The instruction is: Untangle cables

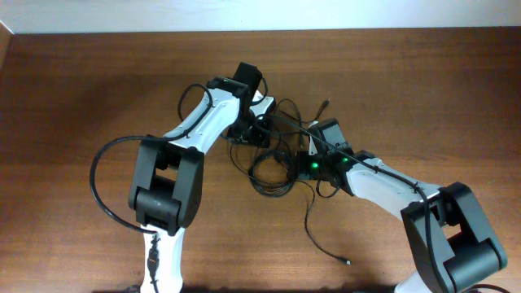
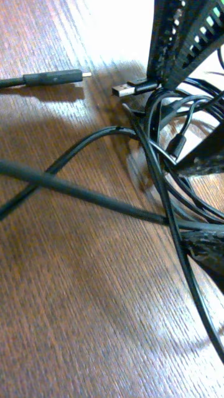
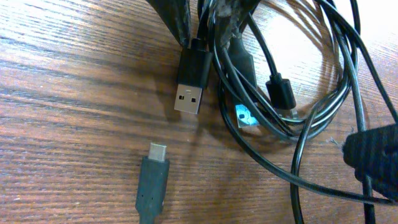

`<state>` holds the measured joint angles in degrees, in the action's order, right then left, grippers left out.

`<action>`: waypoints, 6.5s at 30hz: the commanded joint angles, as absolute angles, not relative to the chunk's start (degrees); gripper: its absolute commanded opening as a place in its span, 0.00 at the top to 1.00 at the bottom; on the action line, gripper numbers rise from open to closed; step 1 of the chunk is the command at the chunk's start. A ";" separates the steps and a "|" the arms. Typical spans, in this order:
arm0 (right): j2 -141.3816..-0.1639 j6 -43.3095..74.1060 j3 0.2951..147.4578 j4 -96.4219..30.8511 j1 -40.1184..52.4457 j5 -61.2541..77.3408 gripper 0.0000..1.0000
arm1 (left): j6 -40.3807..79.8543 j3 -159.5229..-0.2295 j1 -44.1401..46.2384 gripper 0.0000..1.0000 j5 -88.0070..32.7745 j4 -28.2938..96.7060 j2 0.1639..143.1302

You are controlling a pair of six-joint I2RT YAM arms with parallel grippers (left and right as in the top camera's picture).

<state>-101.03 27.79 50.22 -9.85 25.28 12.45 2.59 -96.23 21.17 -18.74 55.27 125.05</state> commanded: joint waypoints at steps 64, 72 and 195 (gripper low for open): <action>-102.35 25.12 55.42 -22.00 28.03 14.00 0.96 | 2.20 -97.17 21.23 0.54 -16.47 55.57 123.09; -100.31 21.12 71.44 -41.30 28.10 18.22 0.81 | 0.73 -97.34 20.56 0.37 -21.74 56.53 121.51; -67.31 24.77 83.57 -60.55 22.04 8.34 0.96 | 7.07 -94.59 13.34 0.01 -16.01 56.05 118.69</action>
<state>-63.46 28.67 82.61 -56.31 22.35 8.91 7.11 -95.11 13.69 -16.82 56.29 119.66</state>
